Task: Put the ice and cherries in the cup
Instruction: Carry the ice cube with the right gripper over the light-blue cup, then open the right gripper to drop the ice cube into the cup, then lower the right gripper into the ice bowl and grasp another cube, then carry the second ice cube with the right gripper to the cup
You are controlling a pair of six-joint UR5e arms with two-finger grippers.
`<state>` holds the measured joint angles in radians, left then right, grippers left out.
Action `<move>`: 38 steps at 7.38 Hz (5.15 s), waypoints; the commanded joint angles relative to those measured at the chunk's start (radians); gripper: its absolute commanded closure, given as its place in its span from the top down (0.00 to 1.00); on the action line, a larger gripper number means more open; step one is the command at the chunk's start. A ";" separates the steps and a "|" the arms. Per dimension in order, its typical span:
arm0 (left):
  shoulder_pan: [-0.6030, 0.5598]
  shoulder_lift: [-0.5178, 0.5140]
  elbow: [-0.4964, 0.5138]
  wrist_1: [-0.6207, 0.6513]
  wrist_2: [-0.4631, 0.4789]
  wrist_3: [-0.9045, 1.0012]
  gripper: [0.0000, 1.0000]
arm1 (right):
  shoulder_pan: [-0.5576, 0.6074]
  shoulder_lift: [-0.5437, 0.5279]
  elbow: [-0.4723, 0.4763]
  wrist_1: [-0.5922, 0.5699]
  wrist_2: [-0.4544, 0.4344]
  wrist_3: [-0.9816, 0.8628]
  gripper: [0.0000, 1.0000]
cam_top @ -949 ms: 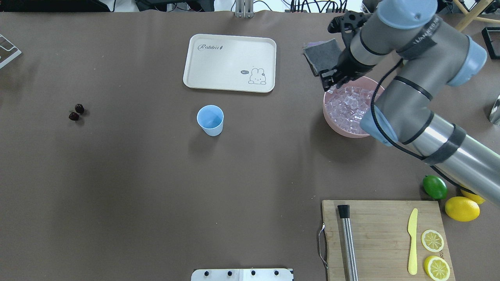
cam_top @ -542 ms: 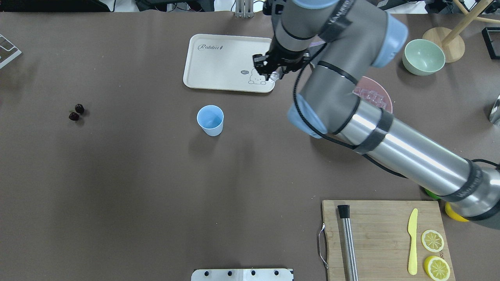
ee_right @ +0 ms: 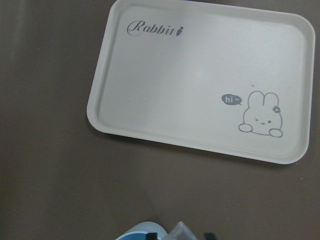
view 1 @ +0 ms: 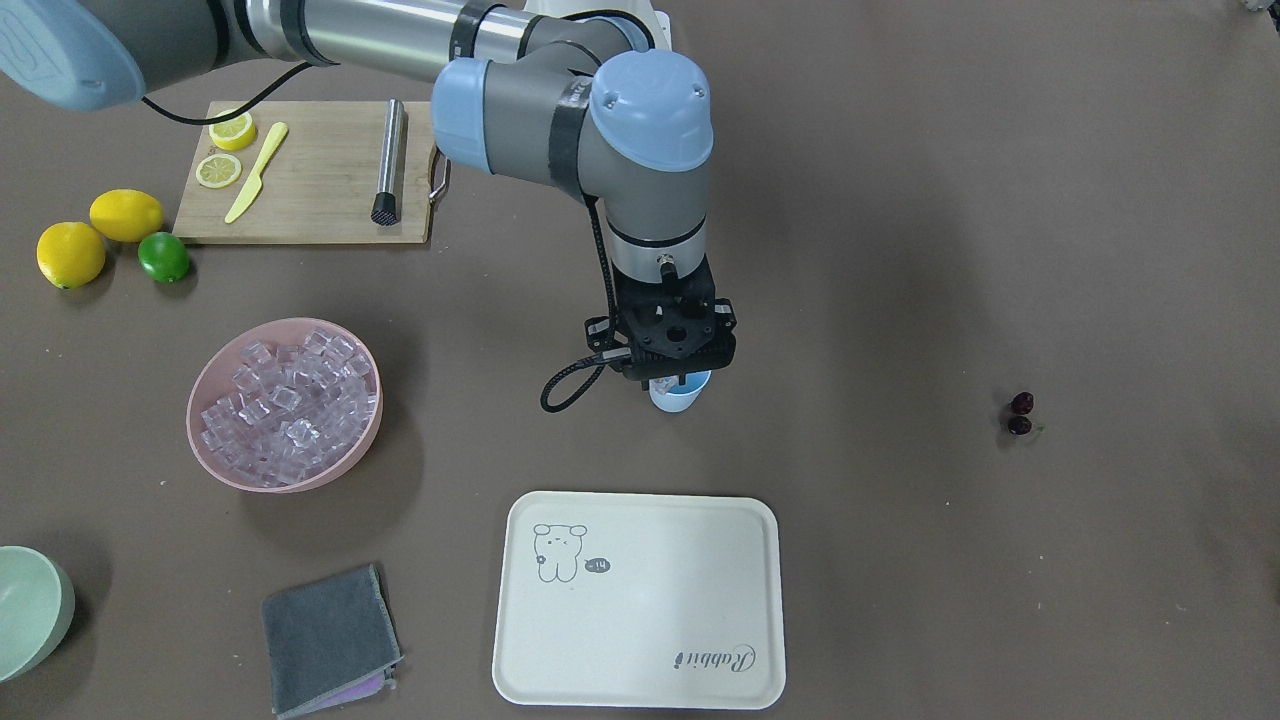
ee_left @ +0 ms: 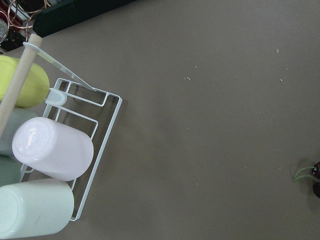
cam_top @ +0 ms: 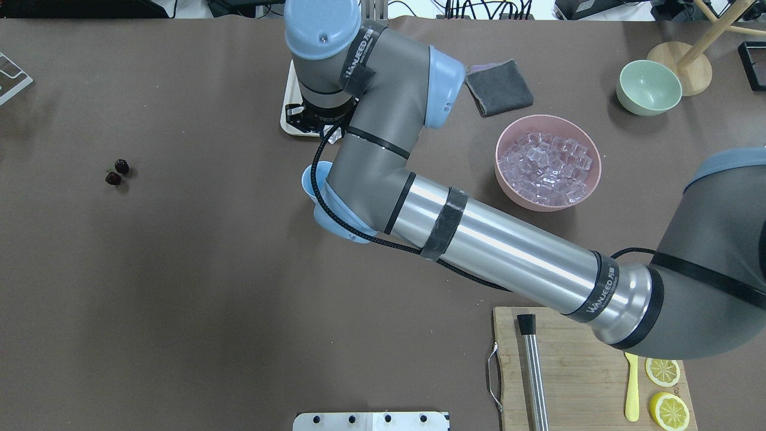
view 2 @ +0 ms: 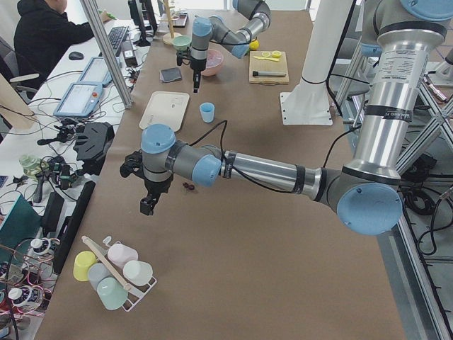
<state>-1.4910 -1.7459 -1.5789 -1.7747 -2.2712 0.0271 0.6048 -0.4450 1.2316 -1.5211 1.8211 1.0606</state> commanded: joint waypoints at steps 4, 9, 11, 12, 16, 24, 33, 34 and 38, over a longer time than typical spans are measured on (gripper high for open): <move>0.000 -0.001 -0.018 0.000 -0.002 -0.003 0.98 | -0.089 -0.015 -0.015 0.038 -0.092 0.012 0.20; 0.002 0.000 -0.003 0.000 -0.001 -0.001 0.98 | 0.098 -0.097 0.111 -0.020 0.095 -0.185 0.98; 0.002 0.000 0.000 0.000 0.001 -0.001 0.98 | 0.205 -0.421 0.477 -0.117 0.234 -0.514 0.98; 0.002 0.000 0.000 0.000 0.001 -0.001 0.98 | 0.254 -0.566 0.587 -0.117 0.241 -0.698 0.98; 0.002 -0.001 0.002 0.000 0.002 0.001 0.98 | 0.263 -0.719 0.573 -0.102 0.228 -0.972 0.96; 0.000 -0.004 -0.001 -0.008 0.001 -0.001 0.98 | 0.239 -0.707 0.399 0.057 0.184 -0.944 0.59; 0.002 -0.003 0.023 -0.008 0.001 0.001 0.98 | 0.207 -0.721 0.408 0.061 0.173 -0.896 0.15; 0.000 -0.003 0.023 -0.009 0.001 -0.001 0.98 | 0.207 -0.721 0.410 0.061 0.173 -0.896 0.08; 0.002 -0.003 0.022 -0.008 0.001 -0.001 0.98 | 0.222 -0.559 0.497 -0.117 0.221 -0.690 0.00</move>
<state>-1.4897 -1.7492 -1.5557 -1.7825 -2.2703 0.0261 0.8395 -1.1091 1.7187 -1.5640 2.0290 0.2253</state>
